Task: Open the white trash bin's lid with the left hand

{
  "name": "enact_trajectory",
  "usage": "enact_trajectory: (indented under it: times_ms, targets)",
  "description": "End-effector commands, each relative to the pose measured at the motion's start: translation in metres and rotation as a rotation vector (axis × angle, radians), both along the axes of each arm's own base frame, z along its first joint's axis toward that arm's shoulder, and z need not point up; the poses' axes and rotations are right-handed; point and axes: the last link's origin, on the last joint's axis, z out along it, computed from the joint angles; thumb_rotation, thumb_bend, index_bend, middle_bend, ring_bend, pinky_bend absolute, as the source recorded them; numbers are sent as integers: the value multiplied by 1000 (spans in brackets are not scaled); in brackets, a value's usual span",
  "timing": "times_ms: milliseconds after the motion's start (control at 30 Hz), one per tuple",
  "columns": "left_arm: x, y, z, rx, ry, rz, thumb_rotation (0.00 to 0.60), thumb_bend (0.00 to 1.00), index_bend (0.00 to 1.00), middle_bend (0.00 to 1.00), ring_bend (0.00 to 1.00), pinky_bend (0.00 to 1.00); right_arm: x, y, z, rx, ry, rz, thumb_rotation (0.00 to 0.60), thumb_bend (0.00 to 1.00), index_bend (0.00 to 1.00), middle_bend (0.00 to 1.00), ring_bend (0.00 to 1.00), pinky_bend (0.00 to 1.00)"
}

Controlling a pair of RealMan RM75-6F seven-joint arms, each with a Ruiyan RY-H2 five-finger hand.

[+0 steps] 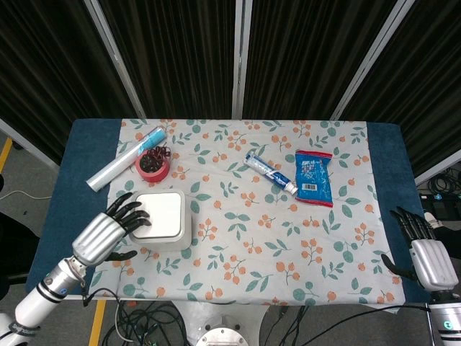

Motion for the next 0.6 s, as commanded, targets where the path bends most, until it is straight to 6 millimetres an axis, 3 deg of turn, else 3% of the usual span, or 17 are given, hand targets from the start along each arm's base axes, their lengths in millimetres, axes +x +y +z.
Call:
enact_trajectory:
  times_ms: [33,333,600]
  targets:
    - [-7,-3,26,121,-115,6,600,88,247,212,164,0,0,0,0,-1,0,0,600,200,0,0,0,0]
    - [-50,-16,59,271,-137,184,600,89,222,188,147,0,-1,0,5,-16,6,1,600,202,0,0,0,0]
    - [-105,-42,52,292,14,482,600,89,220,186,147,0,5,-2,8,-20,-2,38,600,202,0,0,0,0]
